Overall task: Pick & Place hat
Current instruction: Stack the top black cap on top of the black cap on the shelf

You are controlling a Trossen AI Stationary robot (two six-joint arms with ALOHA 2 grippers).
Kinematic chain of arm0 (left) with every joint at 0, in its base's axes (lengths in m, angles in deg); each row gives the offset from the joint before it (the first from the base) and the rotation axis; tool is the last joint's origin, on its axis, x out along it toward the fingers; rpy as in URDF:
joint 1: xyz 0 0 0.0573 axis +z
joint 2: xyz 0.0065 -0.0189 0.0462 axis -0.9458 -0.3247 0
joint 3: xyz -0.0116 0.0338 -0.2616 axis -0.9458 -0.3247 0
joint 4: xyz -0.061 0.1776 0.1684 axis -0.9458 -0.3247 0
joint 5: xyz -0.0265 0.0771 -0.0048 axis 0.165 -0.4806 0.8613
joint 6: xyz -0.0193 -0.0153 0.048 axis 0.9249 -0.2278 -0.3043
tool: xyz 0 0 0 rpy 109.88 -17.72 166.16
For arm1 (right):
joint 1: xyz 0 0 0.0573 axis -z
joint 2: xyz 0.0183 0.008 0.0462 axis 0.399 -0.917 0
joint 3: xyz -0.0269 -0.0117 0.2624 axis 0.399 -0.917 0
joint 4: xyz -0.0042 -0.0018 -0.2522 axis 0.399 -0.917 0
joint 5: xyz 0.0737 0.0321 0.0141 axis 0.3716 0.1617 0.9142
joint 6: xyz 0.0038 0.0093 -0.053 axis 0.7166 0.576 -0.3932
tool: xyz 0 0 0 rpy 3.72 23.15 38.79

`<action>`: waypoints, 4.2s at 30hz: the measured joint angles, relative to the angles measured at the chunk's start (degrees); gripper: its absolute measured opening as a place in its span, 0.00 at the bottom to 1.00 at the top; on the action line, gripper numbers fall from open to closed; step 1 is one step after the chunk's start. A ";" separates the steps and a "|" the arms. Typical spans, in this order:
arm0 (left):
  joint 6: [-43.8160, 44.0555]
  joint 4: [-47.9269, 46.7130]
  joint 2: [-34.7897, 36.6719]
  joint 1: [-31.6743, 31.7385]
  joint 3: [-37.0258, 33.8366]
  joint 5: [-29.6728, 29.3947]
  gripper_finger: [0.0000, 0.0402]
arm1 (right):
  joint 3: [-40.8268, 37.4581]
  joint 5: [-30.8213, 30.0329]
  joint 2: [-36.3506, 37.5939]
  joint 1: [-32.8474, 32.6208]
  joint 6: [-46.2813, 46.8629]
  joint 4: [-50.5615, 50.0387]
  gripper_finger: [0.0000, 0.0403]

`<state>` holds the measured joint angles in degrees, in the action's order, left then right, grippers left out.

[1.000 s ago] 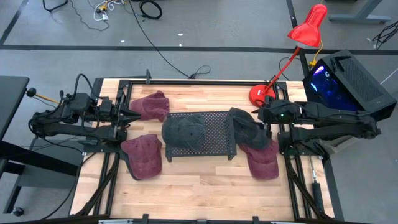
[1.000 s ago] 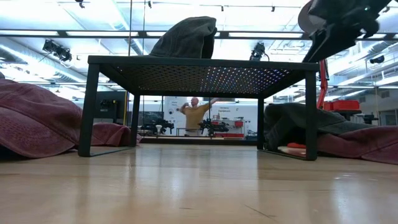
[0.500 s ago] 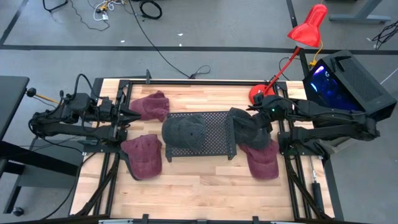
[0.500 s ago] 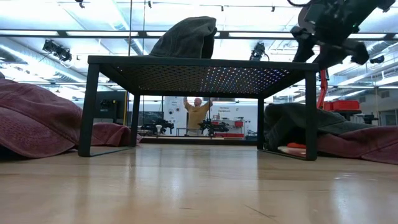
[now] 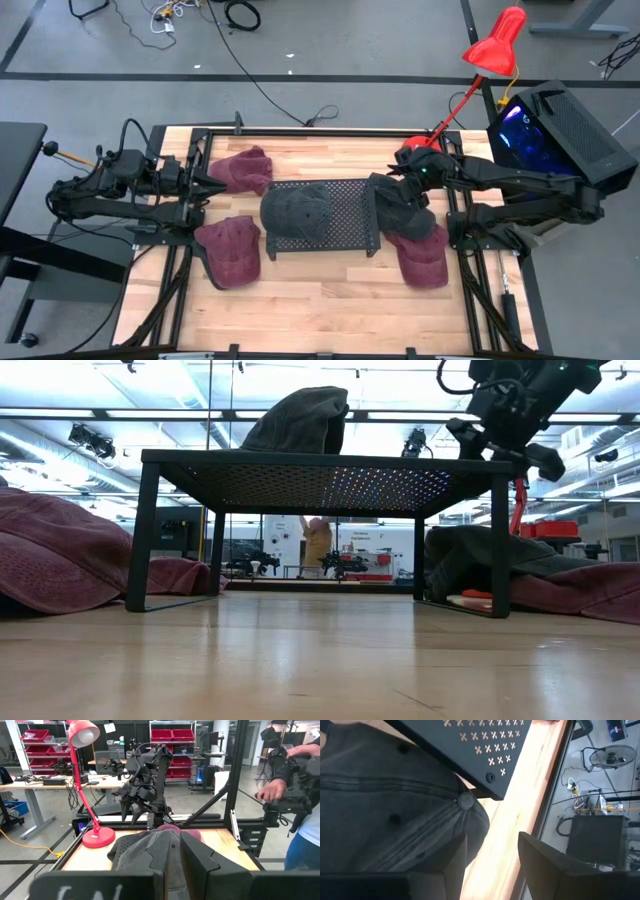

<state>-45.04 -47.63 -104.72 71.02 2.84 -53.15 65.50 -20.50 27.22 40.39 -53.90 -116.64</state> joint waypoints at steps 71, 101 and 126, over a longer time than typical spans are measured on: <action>0.00 0.01 0.01 0.00 0.00 0.02 0.12 | 10.47 18.12 -18.60 8.93 -2.85 -6.87 0.44; 0.01 -0.01 0.00 -0.01 0.00 0.01 0.12 | 10.38 19.56 -20.17 9.03 3.34 -5.81 0.44; 0.02 0.01 0.00 0.01 0.00 0.00 0.12 | 10.38 19.41 -20.13 9.03 3.77 -5.81 0.44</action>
<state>-45.02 -47.62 -104.72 71.04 2.84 -53.15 75.88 -1.09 7.10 49.42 -50.12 -122.45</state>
